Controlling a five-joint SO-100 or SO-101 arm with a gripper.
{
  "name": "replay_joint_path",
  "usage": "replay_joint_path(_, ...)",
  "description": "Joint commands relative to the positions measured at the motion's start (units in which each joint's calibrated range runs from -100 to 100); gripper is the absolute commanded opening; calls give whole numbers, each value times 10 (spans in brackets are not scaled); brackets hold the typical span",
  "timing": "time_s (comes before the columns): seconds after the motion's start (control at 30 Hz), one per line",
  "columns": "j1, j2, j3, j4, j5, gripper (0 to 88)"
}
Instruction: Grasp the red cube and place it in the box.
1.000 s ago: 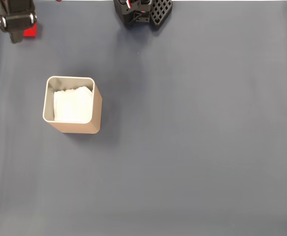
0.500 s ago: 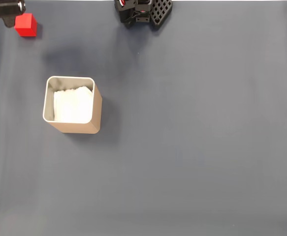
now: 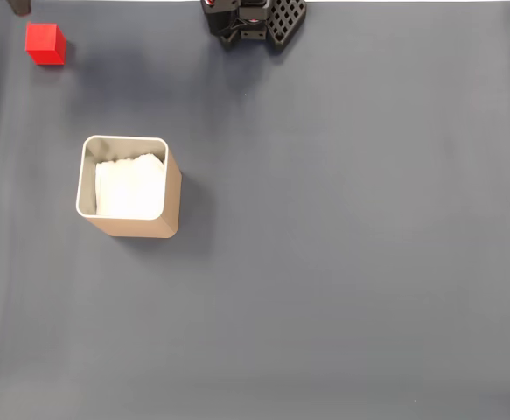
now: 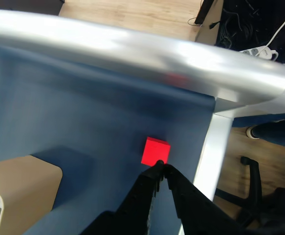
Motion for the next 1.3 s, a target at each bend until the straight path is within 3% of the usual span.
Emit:
replay_joint_path(0.0,15,-37,4,2,5,2)
replay_joint_path(0.43,29,-84,47,3,8,27)
replay_joint_path(0.57,30,-87,49,9,5,106)
replay_joint_path(0.93,30,-79,53,19,-22,425)
replay_joint_path(1.27,26,-54,67,-18,-35,554)
